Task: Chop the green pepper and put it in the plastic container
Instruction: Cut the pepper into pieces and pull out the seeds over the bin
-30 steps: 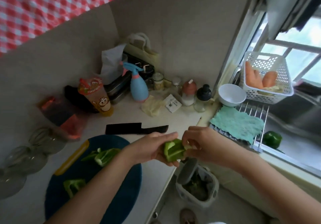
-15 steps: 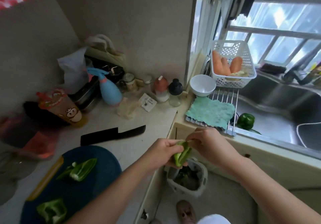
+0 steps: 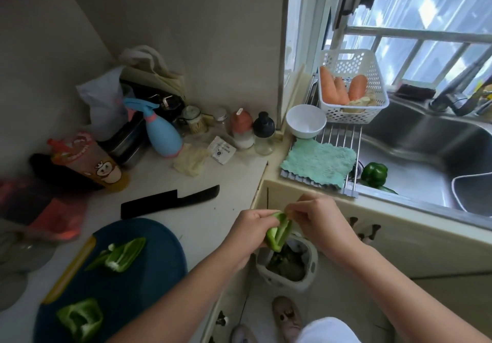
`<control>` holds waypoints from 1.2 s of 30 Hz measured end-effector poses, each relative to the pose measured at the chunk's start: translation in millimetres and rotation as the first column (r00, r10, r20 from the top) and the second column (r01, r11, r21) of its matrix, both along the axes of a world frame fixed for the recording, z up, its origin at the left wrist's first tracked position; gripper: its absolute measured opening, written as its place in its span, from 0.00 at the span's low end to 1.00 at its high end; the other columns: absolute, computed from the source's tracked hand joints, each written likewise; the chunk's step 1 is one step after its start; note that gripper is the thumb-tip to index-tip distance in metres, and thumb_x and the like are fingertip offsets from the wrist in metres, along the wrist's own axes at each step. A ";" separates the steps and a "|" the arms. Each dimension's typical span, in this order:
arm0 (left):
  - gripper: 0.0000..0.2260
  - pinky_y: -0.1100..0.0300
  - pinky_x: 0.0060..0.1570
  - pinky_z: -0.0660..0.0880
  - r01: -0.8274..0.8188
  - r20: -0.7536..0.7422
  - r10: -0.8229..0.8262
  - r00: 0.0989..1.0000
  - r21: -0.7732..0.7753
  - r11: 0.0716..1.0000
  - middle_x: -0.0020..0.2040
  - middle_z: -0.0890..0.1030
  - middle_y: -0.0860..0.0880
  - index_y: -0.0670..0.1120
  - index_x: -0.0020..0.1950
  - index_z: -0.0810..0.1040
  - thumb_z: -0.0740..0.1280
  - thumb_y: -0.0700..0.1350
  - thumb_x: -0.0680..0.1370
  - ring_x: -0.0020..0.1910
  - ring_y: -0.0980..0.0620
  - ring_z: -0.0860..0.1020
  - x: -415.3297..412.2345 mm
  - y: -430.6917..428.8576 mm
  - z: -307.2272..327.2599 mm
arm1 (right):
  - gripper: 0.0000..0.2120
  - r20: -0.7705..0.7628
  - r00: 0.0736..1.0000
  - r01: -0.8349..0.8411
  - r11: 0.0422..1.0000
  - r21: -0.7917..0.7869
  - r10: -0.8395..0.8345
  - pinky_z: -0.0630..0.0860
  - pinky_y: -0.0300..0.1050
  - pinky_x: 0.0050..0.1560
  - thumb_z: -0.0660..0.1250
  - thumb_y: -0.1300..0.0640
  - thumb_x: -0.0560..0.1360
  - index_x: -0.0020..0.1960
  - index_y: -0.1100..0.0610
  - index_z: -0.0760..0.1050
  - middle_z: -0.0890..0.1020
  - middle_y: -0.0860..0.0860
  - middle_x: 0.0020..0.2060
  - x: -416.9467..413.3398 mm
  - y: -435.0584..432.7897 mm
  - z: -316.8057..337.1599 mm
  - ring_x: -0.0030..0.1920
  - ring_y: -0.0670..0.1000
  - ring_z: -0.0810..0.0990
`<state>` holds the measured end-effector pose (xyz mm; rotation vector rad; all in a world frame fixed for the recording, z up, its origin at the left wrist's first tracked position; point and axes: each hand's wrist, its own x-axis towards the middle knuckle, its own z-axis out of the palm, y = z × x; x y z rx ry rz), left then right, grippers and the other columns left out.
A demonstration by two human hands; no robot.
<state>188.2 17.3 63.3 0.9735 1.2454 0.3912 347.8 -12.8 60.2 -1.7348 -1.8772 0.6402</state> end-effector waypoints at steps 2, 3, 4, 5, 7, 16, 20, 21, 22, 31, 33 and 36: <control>0.11 0.59 0.42 0.79 -0.023 -0.018 0.023 1.000 0.002 1.000 0.47 0.84 0.45 0.45 0.56 0.81 0.64 0.38 0.77 0.44 0.51 0.81 -1.5 1.2 -2.6 | 0.07 -0.035 0.999 0.021 1.000 -0.011 -0.021 0.77 0.50 0.39 0.70 0.65 0.72 0.45 0.56 0.85 0.81 0.53 0.37 -1.4 0.0 -2.1 0.36 0.51 0.79; 0.10 0.59 0.43 0.79 -0.029 -0.024 0.029 0.999 0.011 1.000 0.47 0.84 0.46 0.44 0.56 0.81 0.65 0.39 0.77 0.45 0.51 0.82 -2.2 1.5 -4.1 | 0.07 -0.052 0.998 0.036 0.999 -0.020 -0.037 0.77 0.50 0.40 0.70 0.65 0.73 0.45 0.56 0.85 0.81 0.53 0.37 -1.9 0.9 -2.4 0.36 0.50 0.79; 0.10 0.59 0.46 0.79 -0.034 -0.031 0.035 0.999 0.026 0.999 0.48 0.84 0.47 0.44 0.57 0.81 0.66 0.39 0.76 0.46 0.51 0.82 -3.1 1.9 -6.0 | 0.08 -0.066 0.996 0.052 0.998 -0.035 -0.054 0.77 0.49 0.41 0.69 0.65 0.73 0.46 0.55 0.85 0.81 0.52 0.37 -2.5 2.0 -2.1 0.37 0.50 0.79; 0.11 0.59 0.49 0.79 -0.040 -0.041 0.042 0.998 0.044 0.998 0.48 0.84 0.47 0.44 0.57 0.81 0.67 0.39 0.76 0.47 0.51 0.82 -3.9 2.1 -7.8 | 0.08 -0.076 0.995 0.065 0.996 -0.056 -0.069 0.77 0.47 0.42 0.69 0.64 0.73 0.47 0.55 0.85 0.82 0.52 0.38 -3.2 3.2 -1.9 0.38 0.49 0.79; 0.11 0.57 0.55 0.78 -0.058 -0.059 0.062 0.996 0.075 0.996 0.50 0.84 0.48 0.44 0.58 0.81 0.67 0.39 0.76 0.50 0.52 0.82 -5.2 3.1 -10.8 | 0.09 -0.099 0.991 0.080 0.992 -0.095 -0.090 0.78 0.45 0.43 0.68 0.64 0.74 0.49 0.55 0.84 0.83 0.51 0.39 -4.9 5.2 -1.2 0.39 0.47 0.80; 0.10 0.49 0.52 0.77 -0.171 -0.050 0.167 0.985 -0.096 0.980 0.49 0.81 0.40 0.37 0.57 0.78 0.64 0.37 0.77 0.49 0.44 0.79 -9.0 8.7 -27.9 | 0.09 0.050 0.996 0.086 0.974 -0.208 -0.078 0.77 0.53 0.46 0.64 0.59 0.77 0.47 0.60 0.82 0.82 0.56 0.41 -2.6 10.7 -14.1 0.41 0.53 0.79; 0.07 0.45 0.52 0.75 -0.303 0.059 0.338 0.939 -0.322 0.897 0.56 0.78 0.32 0.36 0.49 0.75 0.58 0.33 0.78 0.54 0.37 0.78 -11.8 13.0 -27.4 | 0.08 0.182 0.982 0.098 0.963 -0.249 -0.053 0.77 0.53 0.45 0.65 0.60 0.75 0.46 0.63 0.80 0.82 0.60 0.42 1.2 7.9 -25.3 0.43 0.57 0.79; 0.07 0.46 0.51 0.76 -0.302 0.076 0.351 0.933 -0.360 0.883 0.56 0.78 0.32 0.35 0.51 0.74 0.57 0.34 0.79 0.54 0.38 0.78 -12.6 12.7 -27.2 | 0.07 0.192 0.980 0.100 0.961 -0.257 -0.051 0.77 0.53 0.45 0.65 0.61 0.74 0.46 0.62 0.81 0.82 0.59 0.42 2.0 7.1 -25.6 0.43 0.57 0.79; 0.08 0.47 0.48 0.77 -0.300 0.088 0.359 0.929 -0.388 0.871 0.56 0.79 0.33 0.35 0.54 0.72 0.56 0.34 0.79 0.54 0.39 0.79 -13.7 11.8 -27.2 | 0.06 0.195 0.979 0.103 0.960 -0.261 -0.052 0.77 0.53 0.45 0.66 0.61 0.73 0.45 0.62 0.81 0.82 0.59 0.42 2.7 6.8 -25.5 0.43 0.57 0.80; 0.13 0.42 0.55 0.75 -0.238 0.118 0.309 0.944 -0.405 0.883 0.56 0.79 0.37 0.36 0.65 0.68 0.56 0.34 0.80 0.55 0.40 0.78 -11.2 8.8 -25.9 | 0.09 0.047 0.987 0.161 0.960 -0.230 -0.155 0.77 0.46 0.51 0.65 0.63 0.75 0.51 0.57 0.83 0.85 0.51 0.46 0.1 8.6 -22.6 0.48 0.50 0.82; 0.15 0.42 0.55 0.75 -0.194 0.133 0.260 0.956 -0.374 0.907 0.57 0.78 0.37 0.39 0.66 0.69 0.55 0.33 0.80 0.55 0.40 0.78 -8.7 7.4 -23.2 | 0.06 -0.035 0.990 0.123 0.965 -0.231 -0.134 0.77 0.40 0.48 0.69 0.58 0.74 0.50 0.55 0.83 0.85 0.48 0.44 -5.7 9.9 -19.3 0.43 0.45 0.82; 0.16 0.45 0.56 0.76 -0.117 0.177 0.178 0.968 -0.308 0.944 0.56 0.80 0.38 0.43 0.67 0.70 0.56 0.33 0.80 0.54 0.41 0.80 -5.8 5.0 -20.1 | 0.06 -0.126 0.981 0.111 0.955 -0.274 -0.150 0.79 0.41 0.44 0.74 0.55 0.70 0.46 0.55 0.83 0.84 0.48 0.39 -17.0 12.6 -17.4 0.39 0.43 0.81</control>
